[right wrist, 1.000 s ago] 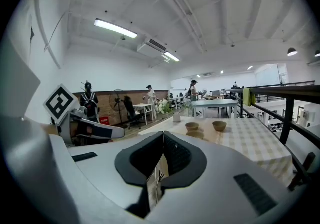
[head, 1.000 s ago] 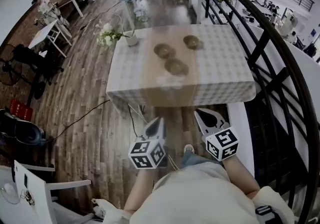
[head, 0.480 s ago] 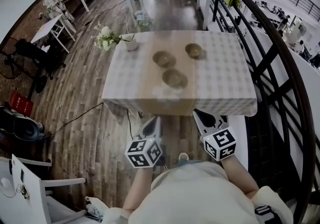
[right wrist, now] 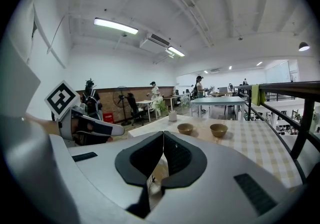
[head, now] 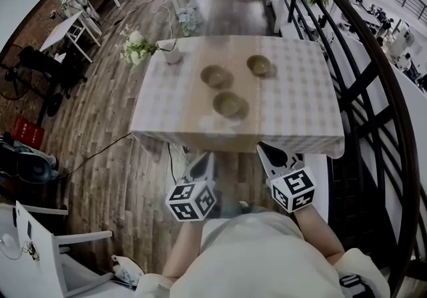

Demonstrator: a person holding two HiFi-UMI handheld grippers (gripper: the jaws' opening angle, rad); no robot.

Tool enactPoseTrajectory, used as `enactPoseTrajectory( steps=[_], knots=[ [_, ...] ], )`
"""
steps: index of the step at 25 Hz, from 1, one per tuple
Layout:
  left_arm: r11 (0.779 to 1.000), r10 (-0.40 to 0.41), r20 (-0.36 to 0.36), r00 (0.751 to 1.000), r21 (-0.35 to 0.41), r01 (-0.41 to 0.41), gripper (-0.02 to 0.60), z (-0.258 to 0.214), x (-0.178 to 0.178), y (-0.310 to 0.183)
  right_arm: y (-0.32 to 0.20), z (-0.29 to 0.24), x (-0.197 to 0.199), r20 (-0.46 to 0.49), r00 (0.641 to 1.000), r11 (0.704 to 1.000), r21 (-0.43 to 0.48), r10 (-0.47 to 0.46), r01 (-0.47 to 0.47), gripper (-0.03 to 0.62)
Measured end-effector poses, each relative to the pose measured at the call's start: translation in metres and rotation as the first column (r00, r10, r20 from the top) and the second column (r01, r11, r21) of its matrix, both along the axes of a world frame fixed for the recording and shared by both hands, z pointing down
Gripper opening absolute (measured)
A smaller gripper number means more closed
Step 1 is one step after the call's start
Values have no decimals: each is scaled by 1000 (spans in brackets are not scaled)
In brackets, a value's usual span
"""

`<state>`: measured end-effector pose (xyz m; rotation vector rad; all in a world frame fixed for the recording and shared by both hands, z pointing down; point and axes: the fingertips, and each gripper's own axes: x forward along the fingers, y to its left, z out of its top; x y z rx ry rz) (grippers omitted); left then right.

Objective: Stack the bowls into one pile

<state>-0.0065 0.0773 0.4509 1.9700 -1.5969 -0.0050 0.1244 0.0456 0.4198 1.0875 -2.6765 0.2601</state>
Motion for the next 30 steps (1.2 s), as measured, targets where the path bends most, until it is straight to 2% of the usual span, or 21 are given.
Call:
enactPoseTrajectory(
  steps=[11, 30],
  knots=[
    [1000, 4, 6, 1000, -18, -4, 5, 11, -12, -52, -53, 16, -11, -16, 1000, 1000, -19, 17, -17, 2],
    [997, 51, 42, 998, -66, -48, 5, 27, -76, -168, -172, 74, -59, -139, 988, 991, -109, 61, -77, 2]
  ],
)
